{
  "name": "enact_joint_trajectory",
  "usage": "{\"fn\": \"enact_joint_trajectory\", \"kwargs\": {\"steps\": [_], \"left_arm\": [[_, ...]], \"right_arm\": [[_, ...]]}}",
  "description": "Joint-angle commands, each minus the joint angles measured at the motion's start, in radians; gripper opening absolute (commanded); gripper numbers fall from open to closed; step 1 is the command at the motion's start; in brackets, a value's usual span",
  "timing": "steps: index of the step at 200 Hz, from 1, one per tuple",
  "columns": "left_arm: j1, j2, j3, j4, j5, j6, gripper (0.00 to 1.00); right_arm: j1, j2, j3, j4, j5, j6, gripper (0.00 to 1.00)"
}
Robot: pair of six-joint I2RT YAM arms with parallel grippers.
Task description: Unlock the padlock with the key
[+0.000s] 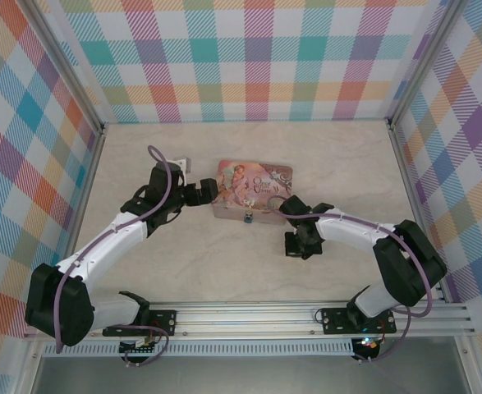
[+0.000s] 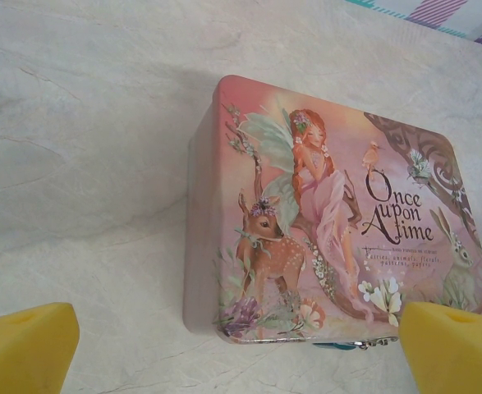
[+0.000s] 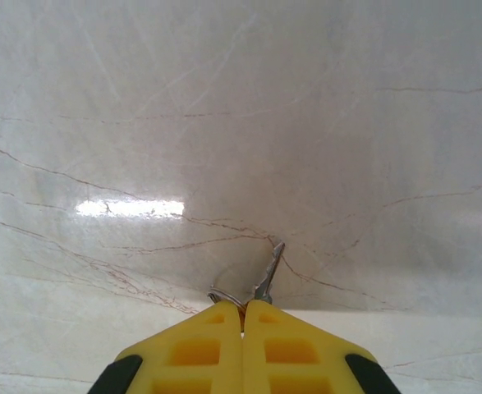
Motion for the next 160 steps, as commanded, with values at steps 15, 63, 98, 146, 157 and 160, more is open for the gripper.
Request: {"fn": "enact_joint_trajectory", "kwargs": {"steps": [15,63,98,146,157,160], "left_arm": [[-0.005,-0.029,0.001,-0.029,-0.006,0.021,1.00],[-0.005,-0.056,0.016,-0.045,0.024,-0.015,1.00],[-0.005,-0.065,0.044,-0.083,0.049,-0.085,1.00],[-0.005,-0.056,0.128,-0.147,0.220,-0.211,0.97],[-0.005,-0.051,0.153,-0.160,0.252,-0.238,0.95],[-0.006,-0.051,0.159,-0.163,0.260,-0.246,0.94]], "right_arm": [[0.012,-0.039,0.014,0.001,0.030,-0.036,0.01],[0.012,-0.125,0.003,0.032,0.060,-0.086,0.00],[0.018,-0.187,-0.004,0.100,0.053,-0.158,0.00],[0.110,-0.362,-0.018,0.376,0.213,-0.469,0.00],[0.121,-0.376,-0.015,0.448,0.241,-0.562,0.00],[0.121,-0.378,-0.014,0.466,0.244,-0.586,0.00]]}}
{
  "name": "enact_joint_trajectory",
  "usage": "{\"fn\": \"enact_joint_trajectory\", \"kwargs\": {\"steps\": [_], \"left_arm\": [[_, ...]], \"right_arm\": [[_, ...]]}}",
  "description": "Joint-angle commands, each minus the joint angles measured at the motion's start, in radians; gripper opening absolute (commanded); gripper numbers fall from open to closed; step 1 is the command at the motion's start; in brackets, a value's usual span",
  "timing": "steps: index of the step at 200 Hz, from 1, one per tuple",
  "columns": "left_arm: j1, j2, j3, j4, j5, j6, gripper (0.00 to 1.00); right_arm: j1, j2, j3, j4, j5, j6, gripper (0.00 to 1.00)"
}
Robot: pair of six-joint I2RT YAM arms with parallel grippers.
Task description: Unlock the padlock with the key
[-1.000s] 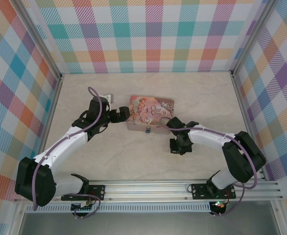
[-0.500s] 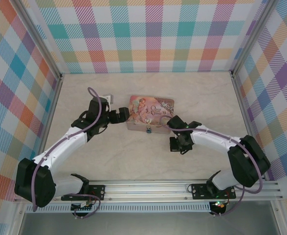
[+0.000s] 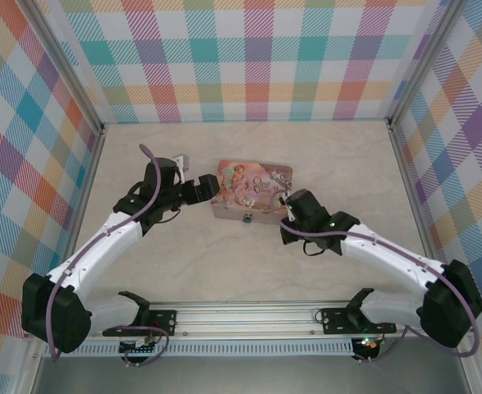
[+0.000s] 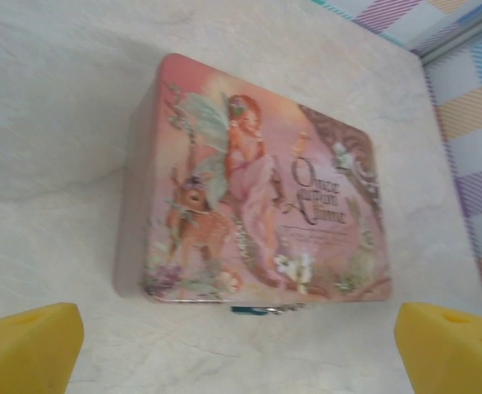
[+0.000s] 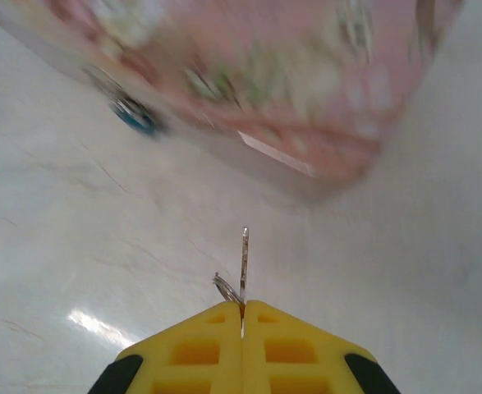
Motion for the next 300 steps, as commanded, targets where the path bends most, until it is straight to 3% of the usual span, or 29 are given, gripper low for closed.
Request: {"fn": "enact_joint_trajectory", "kwargs": {"steps": [1,41,73,201,300], "left_arm": [[-0.006,-0.006,0.074,-0.042,0.114,-0.091,0.93],[-0.007,0.001,0.132,-0.031,0.195,-0.199,0.88],[-0.031,0.018,0.150,0.020,0.241,-0.255,0.82],[-0.169,0.153,0.169,0.165,0.228,-0.345,0.45],[-0.185,0.202,0.172,0.176,0.216,-0.357,0.31]], "right_arm": [[0.024,-0.032,-0.001,0.210,0.100,-0.250,0.00],[0.031,0.000,0.026,0.411,0.100,-0.561,0.00],[0.038,0.039,0.061,0.494,0.059,-0.694,0.00],[0.121,0.120,0.123,0.520,0.082,-0.732,0.00],[0.134,0.134,0.124,0.534,0.080,-0.729,0.00]]}}
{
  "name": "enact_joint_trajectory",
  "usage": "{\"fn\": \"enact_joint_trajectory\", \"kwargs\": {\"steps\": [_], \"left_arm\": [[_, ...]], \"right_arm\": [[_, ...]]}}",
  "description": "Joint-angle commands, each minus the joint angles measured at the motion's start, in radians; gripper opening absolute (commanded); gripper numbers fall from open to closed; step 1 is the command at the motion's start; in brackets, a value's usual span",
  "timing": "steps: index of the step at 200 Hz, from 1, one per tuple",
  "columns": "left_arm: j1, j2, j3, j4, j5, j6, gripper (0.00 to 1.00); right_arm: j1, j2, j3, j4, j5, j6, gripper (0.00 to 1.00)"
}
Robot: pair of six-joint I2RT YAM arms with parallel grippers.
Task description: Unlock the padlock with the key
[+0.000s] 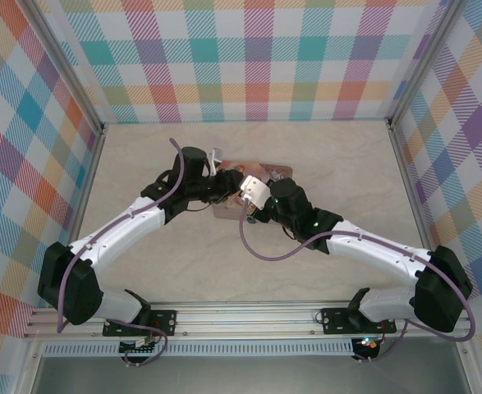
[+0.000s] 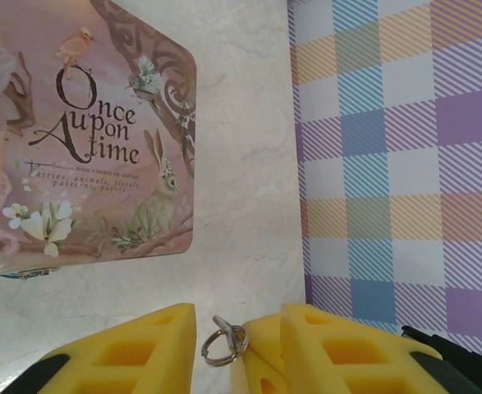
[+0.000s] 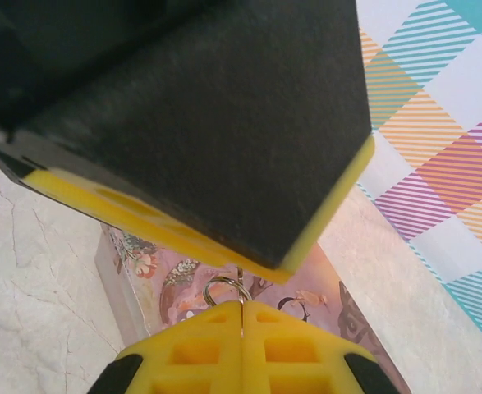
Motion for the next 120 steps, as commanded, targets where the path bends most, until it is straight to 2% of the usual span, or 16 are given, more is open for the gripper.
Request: {"fn": "enact_joint_trajectory", "kwargs": {"steps": [1,65,108,120], "left_arm": [[-0.014,0.011,0.034,0.026,-0.003,-0.009,0.31],[-0.016,0.017,0.034,0.021,-0.014,-0.007,0.19],[-0.016,0.010,0.036,-0.001,-0.044,0.011,0.02],[-0.017,0.003,0.037,-0.009,-0.060,0.026,0.00]], "right_arm": [[0.009,0.014,0.033,0.040,0.003,-0.015,0.00],[0.011,0.012,0.027,0.043,0.009,-0.016,0.00],[0.011,0.001,0.019,0.034,0.007,-0.007,0.00],[0.011,-0.013,0.011,0.026,-0.005,-0.004,0.05]]}}
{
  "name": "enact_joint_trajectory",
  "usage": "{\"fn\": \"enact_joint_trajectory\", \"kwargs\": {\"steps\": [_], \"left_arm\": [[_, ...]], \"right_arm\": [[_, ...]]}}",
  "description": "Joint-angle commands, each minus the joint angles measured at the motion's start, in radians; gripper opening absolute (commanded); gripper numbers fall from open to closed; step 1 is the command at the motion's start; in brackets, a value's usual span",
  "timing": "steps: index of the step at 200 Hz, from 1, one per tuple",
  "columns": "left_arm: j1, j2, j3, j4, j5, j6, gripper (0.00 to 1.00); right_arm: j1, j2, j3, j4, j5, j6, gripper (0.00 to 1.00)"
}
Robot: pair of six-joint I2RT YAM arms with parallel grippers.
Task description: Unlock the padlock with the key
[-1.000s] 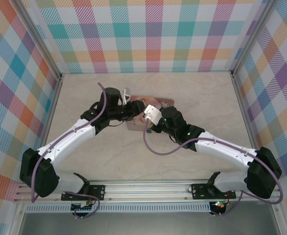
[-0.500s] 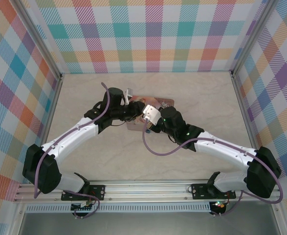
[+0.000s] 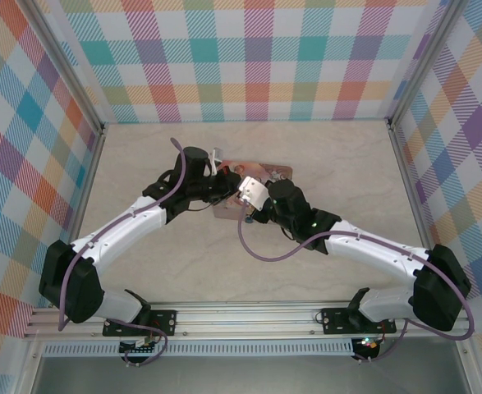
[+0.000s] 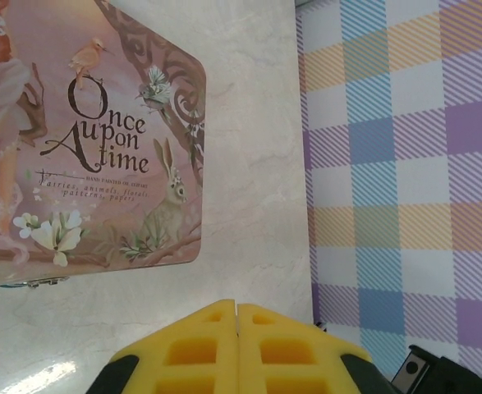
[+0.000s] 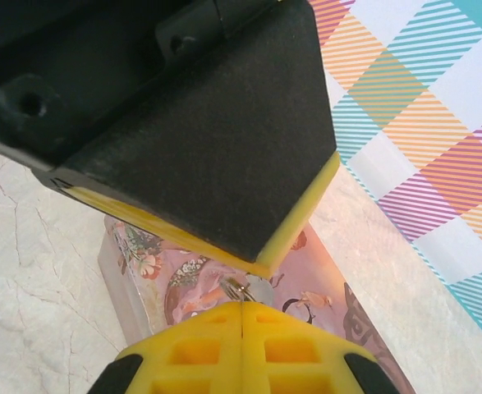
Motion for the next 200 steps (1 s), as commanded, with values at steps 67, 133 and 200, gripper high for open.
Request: {"fn": "enact_joint_trajectory", "kwargs": {"steps": [67,133,200], "left_arm": [[-0.012,-0.104,0.039,-0.032,-0.084,0.328,0.00],[-0.012,-0.218,0.074,-0.101,0.049,0.662,0.00],[-0.012,-0.250,0.090,-0.044,0.202,0.710,0.00]], "right_arm": [[-0.136,-0.202,-0.023,-0.123,-0.404,0.270,0.59],[-0.439,-0.214,-0.101,0.252,-1.029,0.895,0.75],[-0.466,-0.098,-0.145,0.700,-1.163,1.170,0.70]]}}
